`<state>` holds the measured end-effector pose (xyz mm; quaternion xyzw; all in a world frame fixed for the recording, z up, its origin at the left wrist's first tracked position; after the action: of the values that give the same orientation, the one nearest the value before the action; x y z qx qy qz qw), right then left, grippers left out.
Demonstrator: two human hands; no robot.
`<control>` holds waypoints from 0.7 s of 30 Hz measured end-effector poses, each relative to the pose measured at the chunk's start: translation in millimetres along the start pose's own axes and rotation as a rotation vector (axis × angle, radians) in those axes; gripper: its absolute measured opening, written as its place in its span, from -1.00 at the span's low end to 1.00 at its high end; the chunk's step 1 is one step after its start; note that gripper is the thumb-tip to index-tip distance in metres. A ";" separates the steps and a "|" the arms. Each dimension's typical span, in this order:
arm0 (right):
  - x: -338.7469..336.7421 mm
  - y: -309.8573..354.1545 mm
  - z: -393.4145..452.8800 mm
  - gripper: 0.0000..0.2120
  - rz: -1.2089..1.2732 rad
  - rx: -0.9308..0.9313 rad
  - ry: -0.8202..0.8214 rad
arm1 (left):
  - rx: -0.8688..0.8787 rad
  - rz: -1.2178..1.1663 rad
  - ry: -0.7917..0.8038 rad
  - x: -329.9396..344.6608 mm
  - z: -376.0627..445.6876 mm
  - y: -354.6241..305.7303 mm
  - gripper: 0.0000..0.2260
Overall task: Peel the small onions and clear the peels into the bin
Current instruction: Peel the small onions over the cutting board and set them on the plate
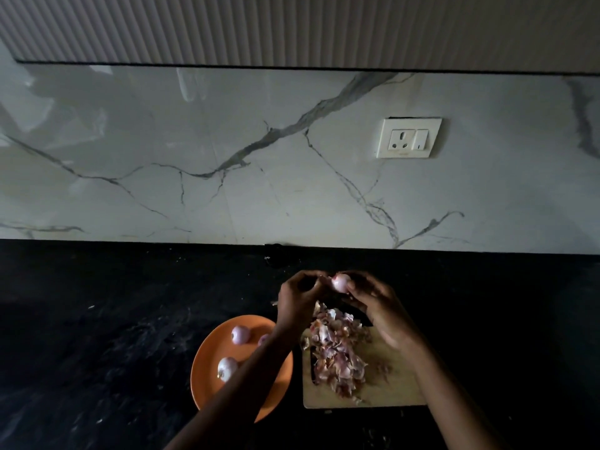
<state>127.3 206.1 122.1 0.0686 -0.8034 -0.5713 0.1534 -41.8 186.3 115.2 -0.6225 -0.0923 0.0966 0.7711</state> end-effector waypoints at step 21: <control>-2.0 1.8 0.2 -0.73 -0.243 -0.027 -0.048 | 0.181 0.319 0.285 10.3 0.9 -6.7 -0.76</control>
<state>129.2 207.5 123.4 0.1498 -0.7848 -0.5979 0.0645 -31.8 188.5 122.2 -0.5649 0.1258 0.1362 0.8040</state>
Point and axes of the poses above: each hand's wrist, its own z-axis towards the middle knuckle, its own x-axis out of the palm, y = z × x, the point moved 8 cm from there along z, towards the middle knuckle, and after that the axes turned 13 degrees about x, right-handed, at the moved point
